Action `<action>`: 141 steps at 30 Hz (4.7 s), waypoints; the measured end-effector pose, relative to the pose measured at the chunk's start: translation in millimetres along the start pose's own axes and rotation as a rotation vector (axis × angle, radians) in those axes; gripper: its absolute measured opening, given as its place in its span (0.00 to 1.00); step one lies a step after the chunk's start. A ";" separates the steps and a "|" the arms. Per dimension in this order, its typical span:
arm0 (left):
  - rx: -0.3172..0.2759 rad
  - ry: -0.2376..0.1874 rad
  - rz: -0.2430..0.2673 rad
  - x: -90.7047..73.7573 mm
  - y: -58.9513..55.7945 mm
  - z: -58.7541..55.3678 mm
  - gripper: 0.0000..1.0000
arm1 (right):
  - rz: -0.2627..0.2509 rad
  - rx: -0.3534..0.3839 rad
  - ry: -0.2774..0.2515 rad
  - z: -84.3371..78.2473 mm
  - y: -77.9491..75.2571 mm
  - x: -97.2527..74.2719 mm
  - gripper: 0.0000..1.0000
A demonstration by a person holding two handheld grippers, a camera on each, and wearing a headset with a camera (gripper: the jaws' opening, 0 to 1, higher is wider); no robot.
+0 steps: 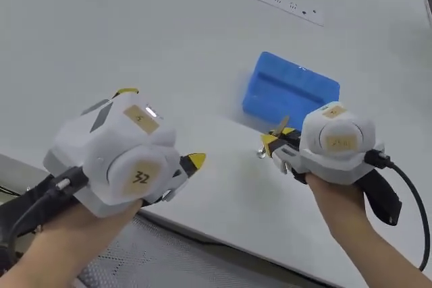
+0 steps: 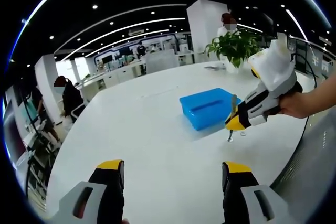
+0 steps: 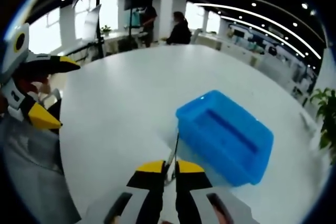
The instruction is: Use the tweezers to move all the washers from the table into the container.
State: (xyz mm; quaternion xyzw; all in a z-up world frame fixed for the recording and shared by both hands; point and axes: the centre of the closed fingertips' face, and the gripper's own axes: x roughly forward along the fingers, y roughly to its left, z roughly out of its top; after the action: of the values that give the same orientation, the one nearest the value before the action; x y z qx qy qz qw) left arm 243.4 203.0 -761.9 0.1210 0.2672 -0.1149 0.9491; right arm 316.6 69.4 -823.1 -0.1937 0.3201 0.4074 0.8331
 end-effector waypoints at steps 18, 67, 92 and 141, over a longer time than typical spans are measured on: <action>-0.024 -0.033 -0.010 -1.4 -1.4 6.0 0.80 | 0.025 0.073 -0.087 43.8 -10.0 -29.4 0.02; -0.018 0.013 0.004 2.2 0.6 -2.7 0.81 | -0.079 0.184 -0.123 54.5 -76.0 53.4 0.04; -0.036 -0.030 0.001 -1.3 1.9 4.3 0.81 | -0.120 0.248 -0.295 66.3 -61.4 -55.7 0.04; -0.008 -0.010 -0.010 0.8 -1.8 1.3 0.80 | -0.147 0.238 -0.107 -20.6 -51.7 -17.4 0.03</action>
State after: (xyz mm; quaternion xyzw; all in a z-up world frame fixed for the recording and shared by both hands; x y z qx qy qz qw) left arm 244.1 200.9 -761.5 0.1153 0.2637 -0.1191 0.9502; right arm 342.4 17.0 -822.7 -0.0946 0.3062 0.3142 0.8936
